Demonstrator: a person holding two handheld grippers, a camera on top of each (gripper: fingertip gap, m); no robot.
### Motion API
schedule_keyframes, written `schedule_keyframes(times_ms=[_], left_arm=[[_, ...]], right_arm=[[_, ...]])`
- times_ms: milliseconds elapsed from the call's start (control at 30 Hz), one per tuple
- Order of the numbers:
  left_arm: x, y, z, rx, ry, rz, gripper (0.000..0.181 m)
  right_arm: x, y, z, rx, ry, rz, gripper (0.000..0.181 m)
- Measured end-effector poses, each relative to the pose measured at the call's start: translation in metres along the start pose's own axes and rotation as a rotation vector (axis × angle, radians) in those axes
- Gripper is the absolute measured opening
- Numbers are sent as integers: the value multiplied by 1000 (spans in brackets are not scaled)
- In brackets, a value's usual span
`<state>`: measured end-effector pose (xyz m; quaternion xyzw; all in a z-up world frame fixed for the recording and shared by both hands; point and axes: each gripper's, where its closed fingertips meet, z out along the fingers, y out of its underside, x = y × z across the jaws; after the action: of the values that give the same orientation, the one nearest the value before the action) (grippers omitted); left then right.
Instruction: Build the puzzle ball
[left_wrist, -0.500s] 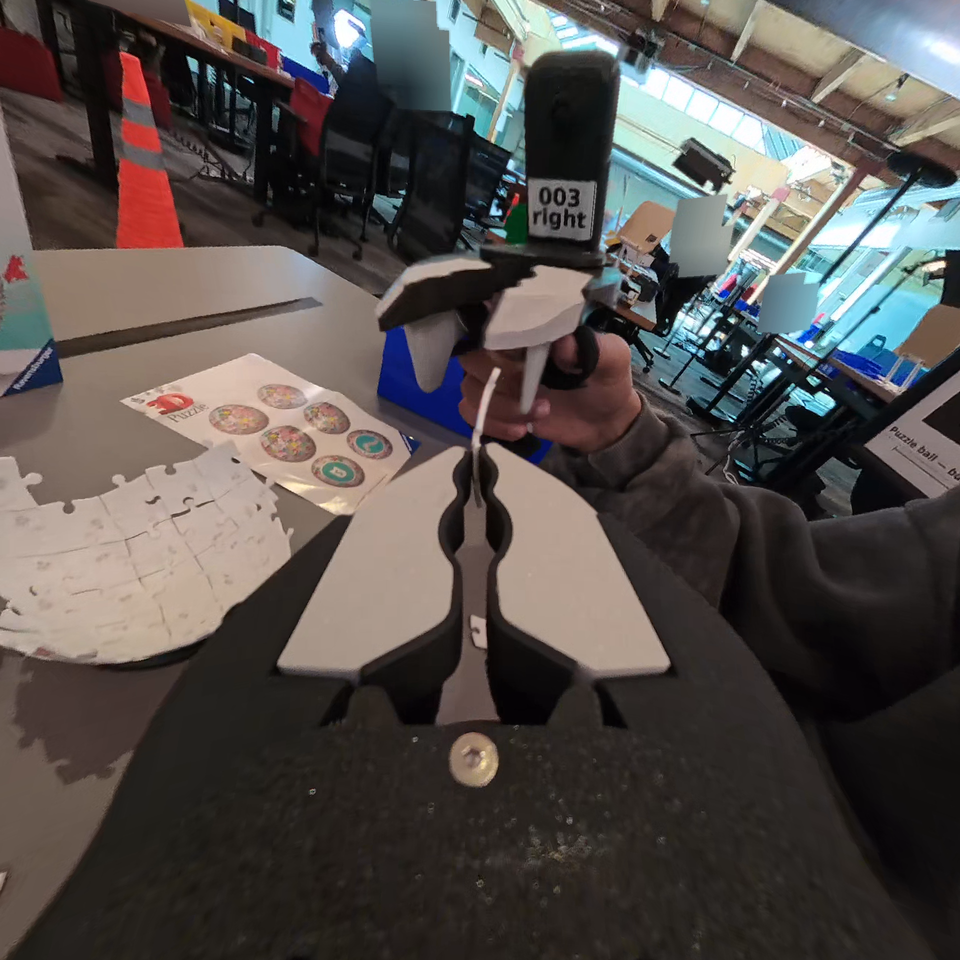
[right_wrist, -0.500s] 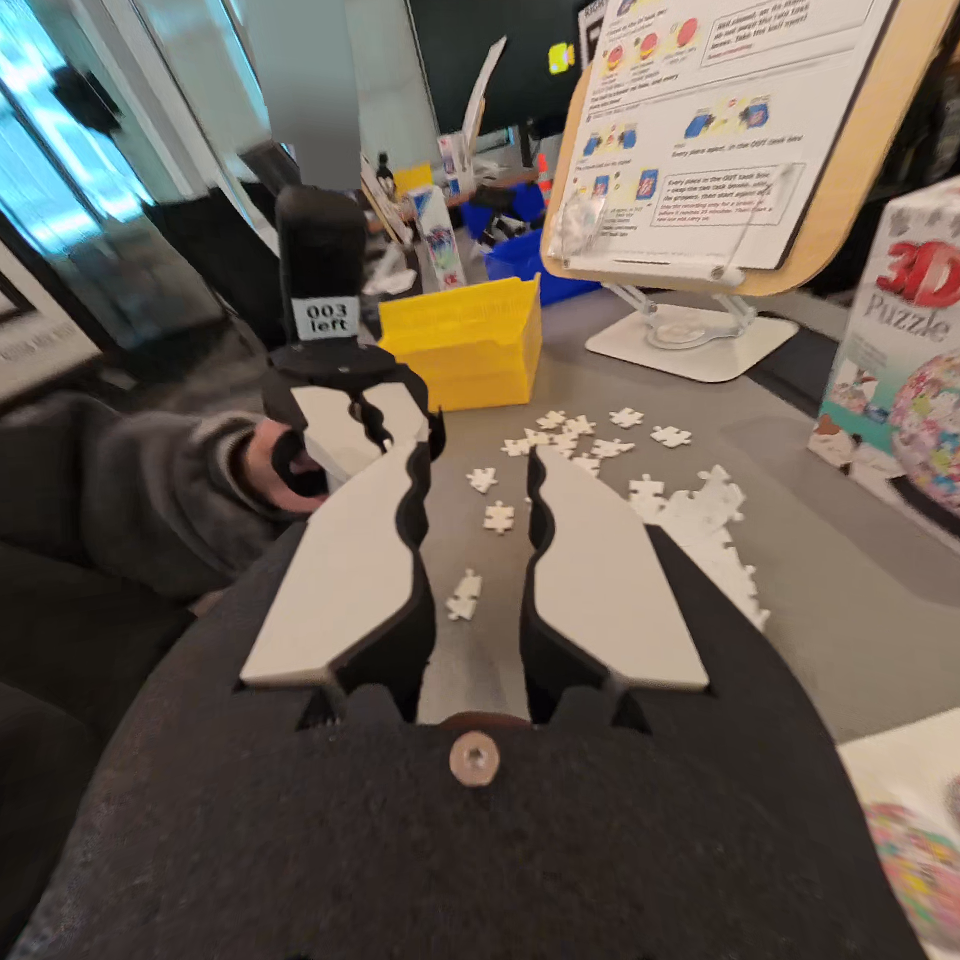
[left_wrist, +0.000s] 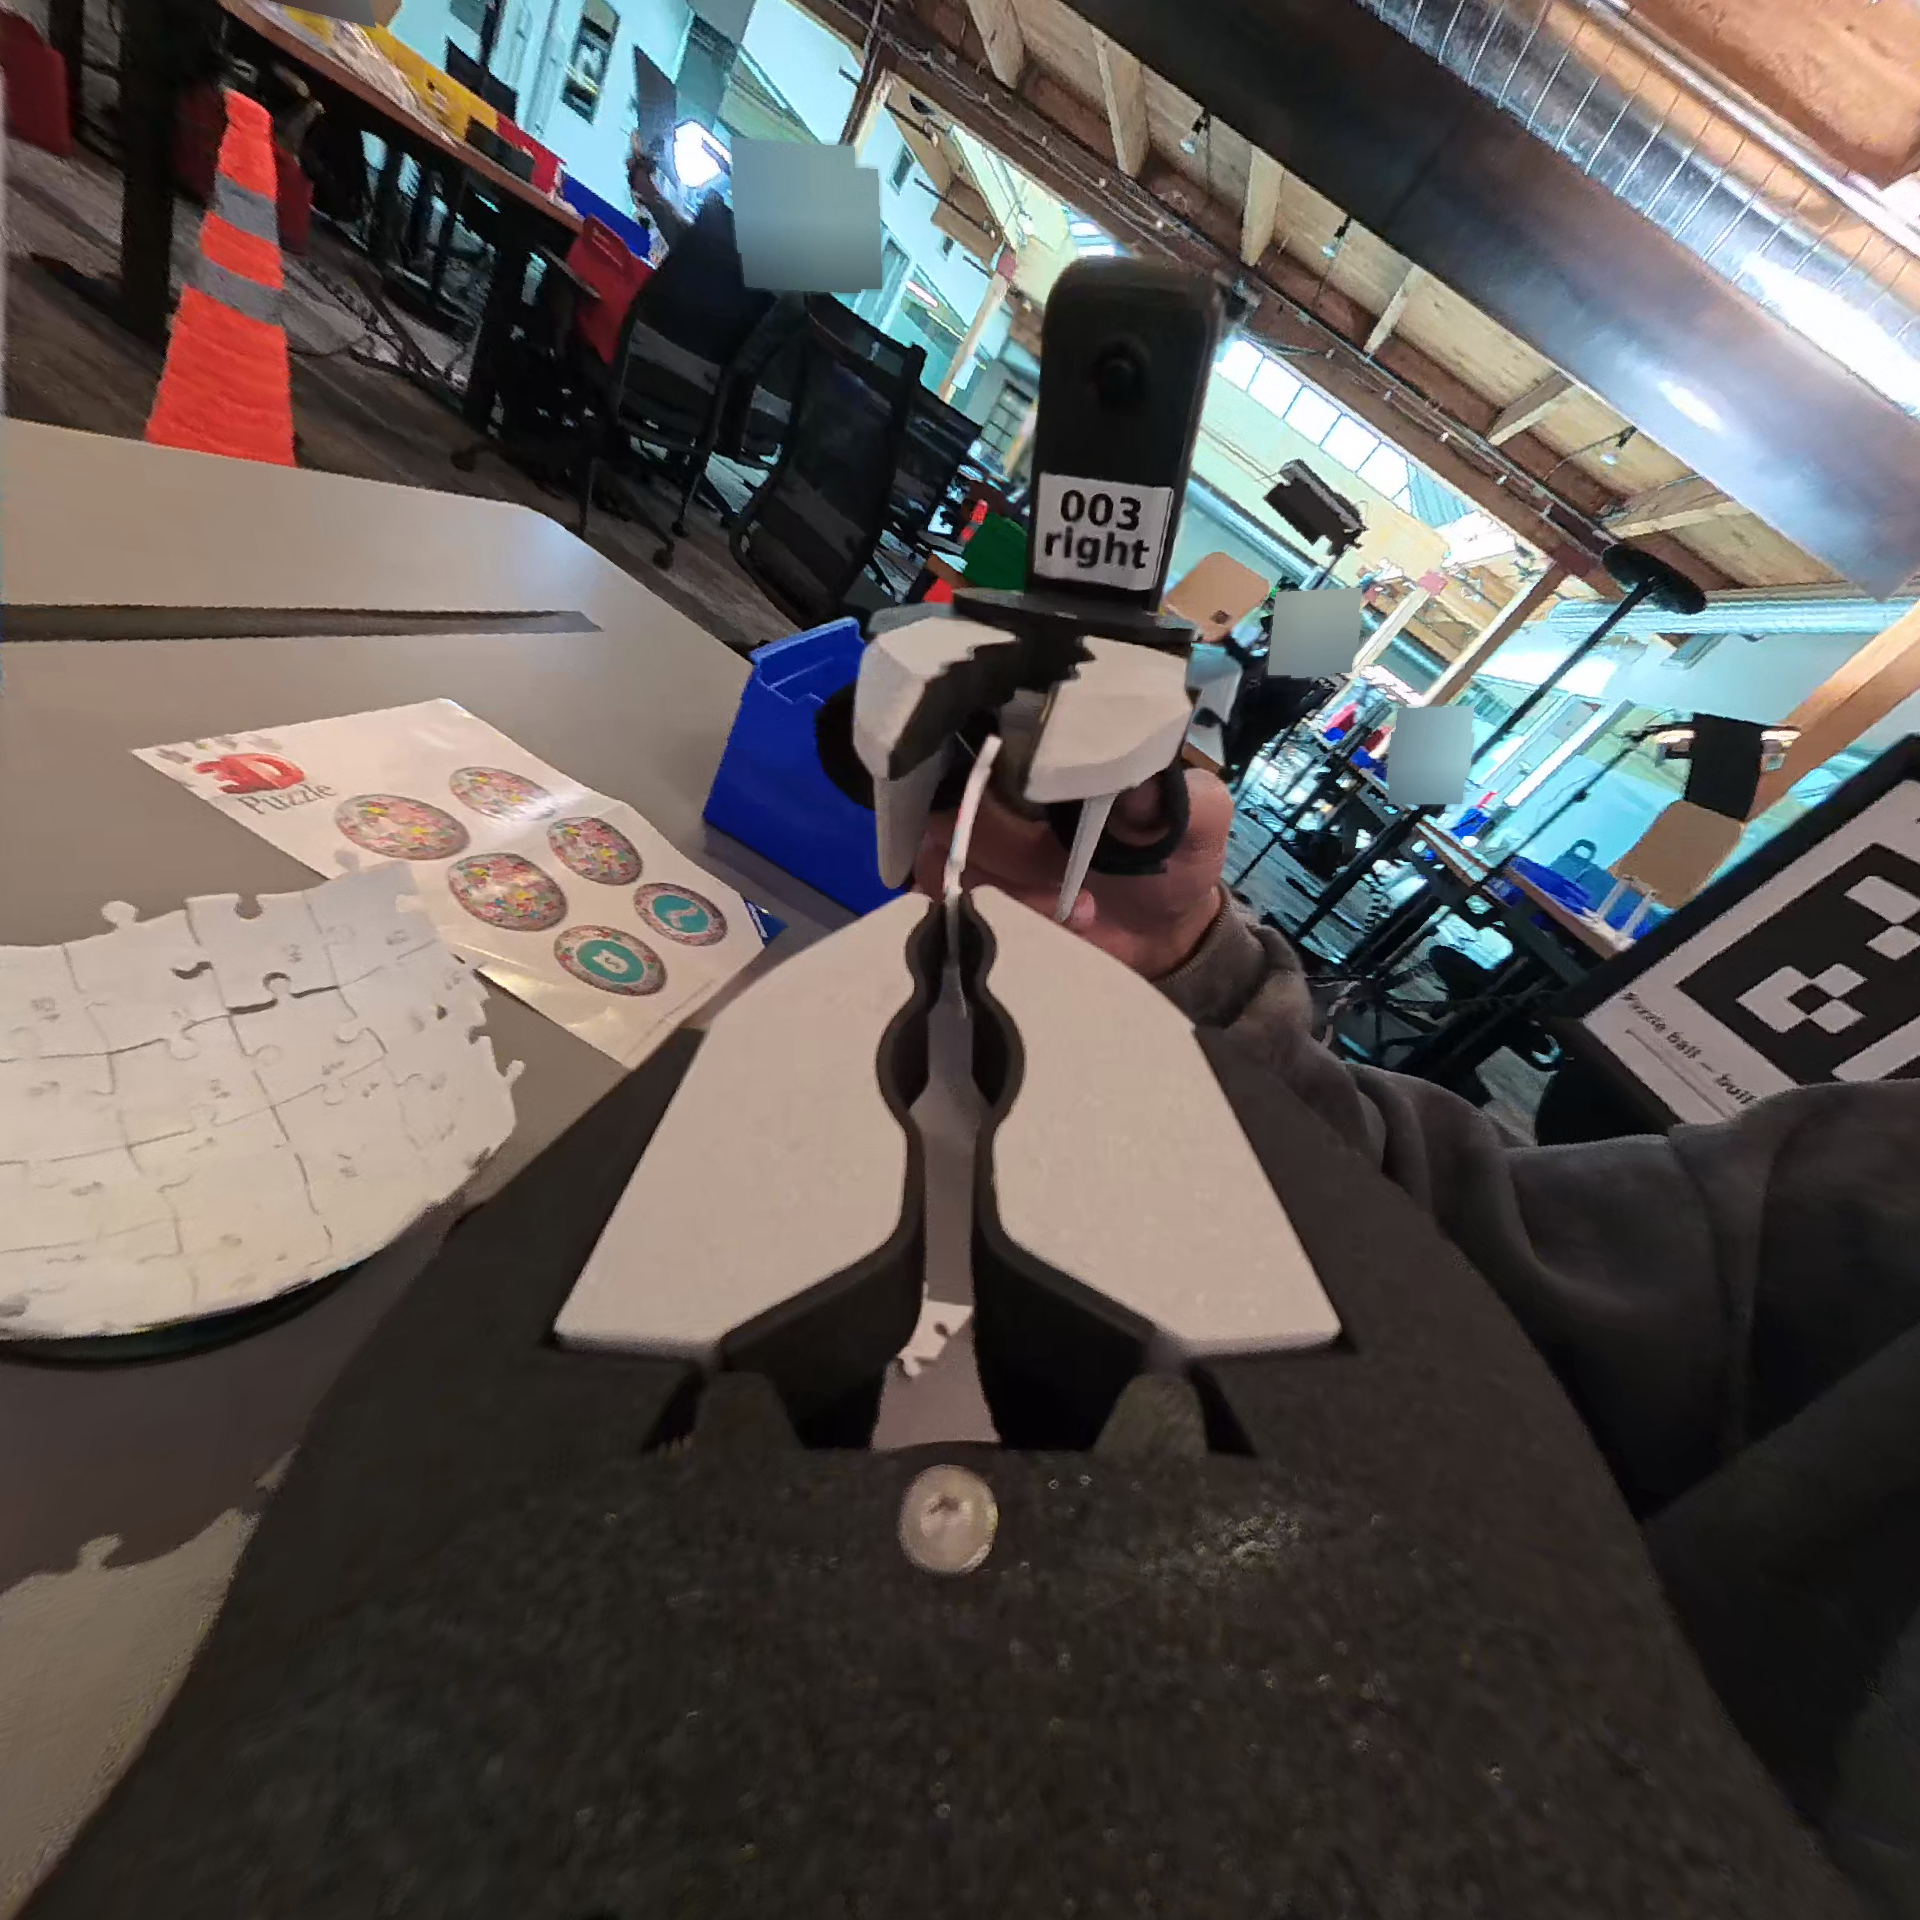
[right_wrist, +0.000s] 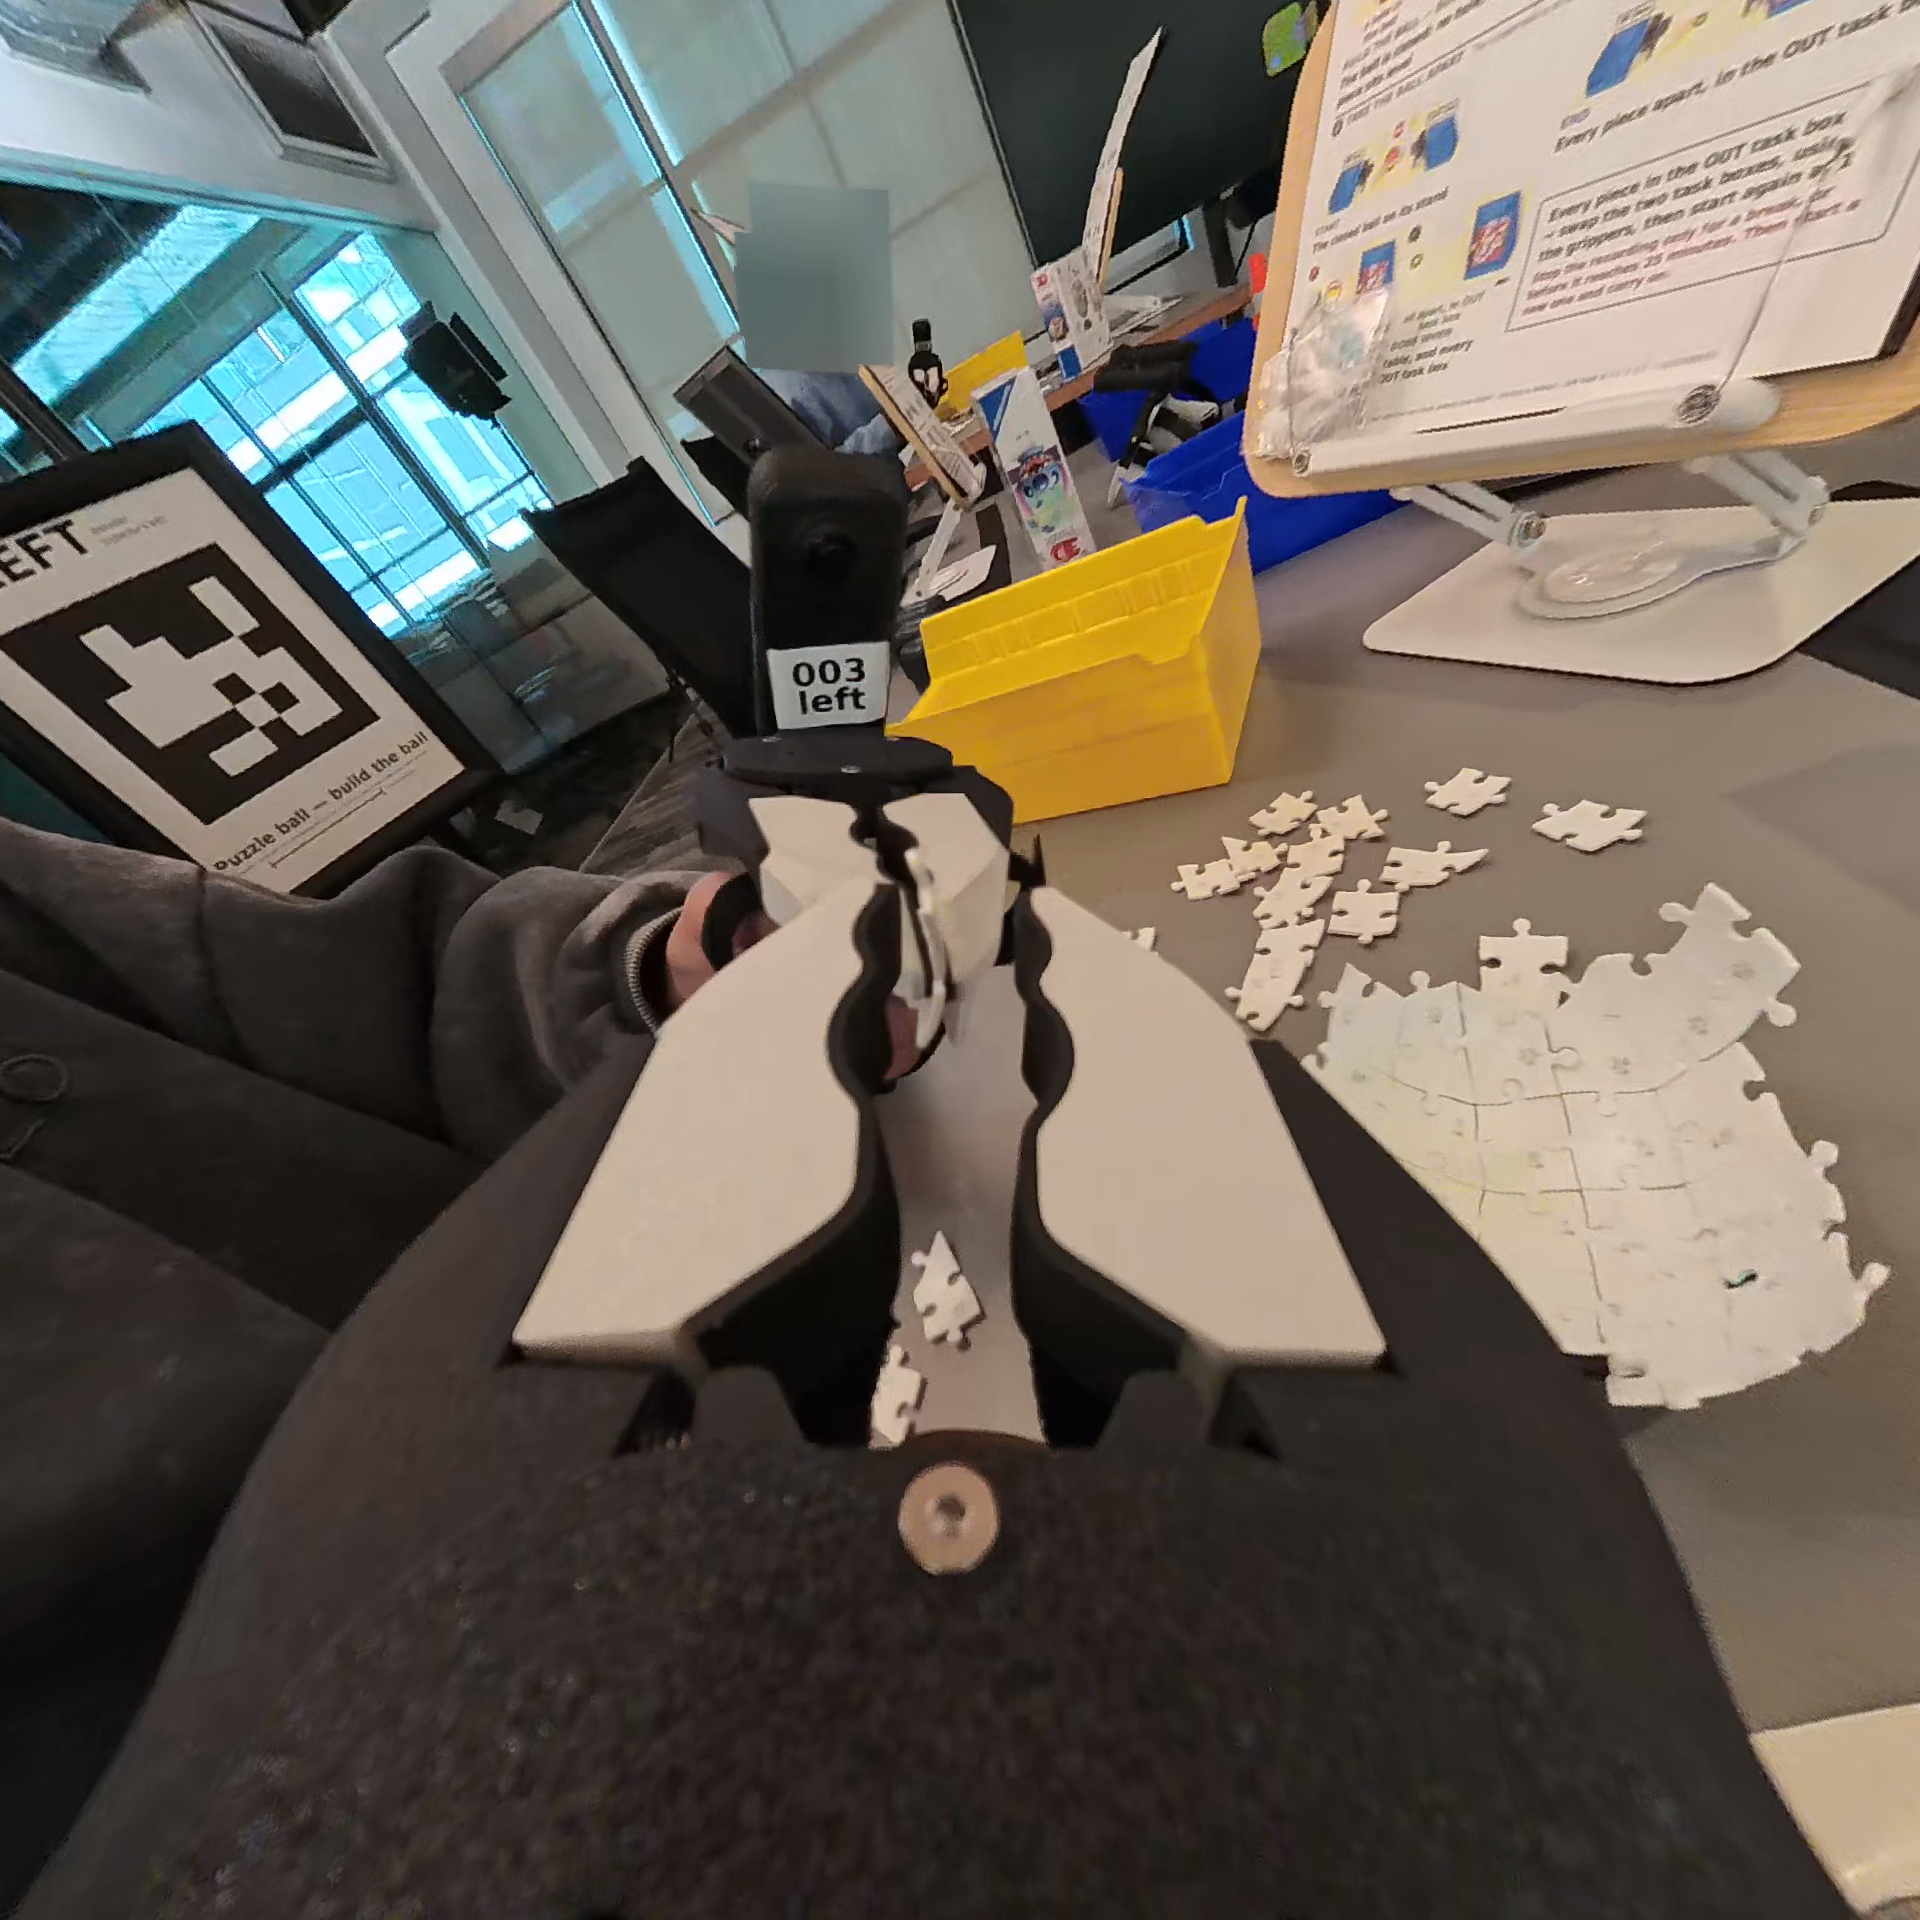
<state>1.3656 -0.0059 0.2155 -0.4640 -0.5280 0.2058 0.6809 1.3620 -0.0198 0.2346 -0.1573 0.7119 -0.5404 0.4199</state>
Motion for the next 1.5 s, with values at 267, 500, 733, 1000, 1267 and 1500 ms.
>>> schedule_keyframes(times_ms=[267, 500, 733, 1000, 1267, 1500], left_arm=[[0, 3, 1, -20, 18, -24, 2], [-5, 2, -4, -40, 3, -10, 2], [-13, 7, -6, -71, -12, -34, 2], [-13, 14, -1, -101, -7, -39, 2], [-15, 15, -2, -118, 8, -46, 4], [-89, -14, -32, -281, -286, 212, 26]], right_arm=[[-2, 11, 4, -73, 26, -116, 2], [1, 12, 3, -68, 37, -146, 3], [6, 6, -5, -40, 56, -156, 9], [9, 21, -1, -150, 114, -241, 5], [11, 23, 0, -169, 119, -237, 2], [39, 6, -13, -126, 229, -275, 2]])
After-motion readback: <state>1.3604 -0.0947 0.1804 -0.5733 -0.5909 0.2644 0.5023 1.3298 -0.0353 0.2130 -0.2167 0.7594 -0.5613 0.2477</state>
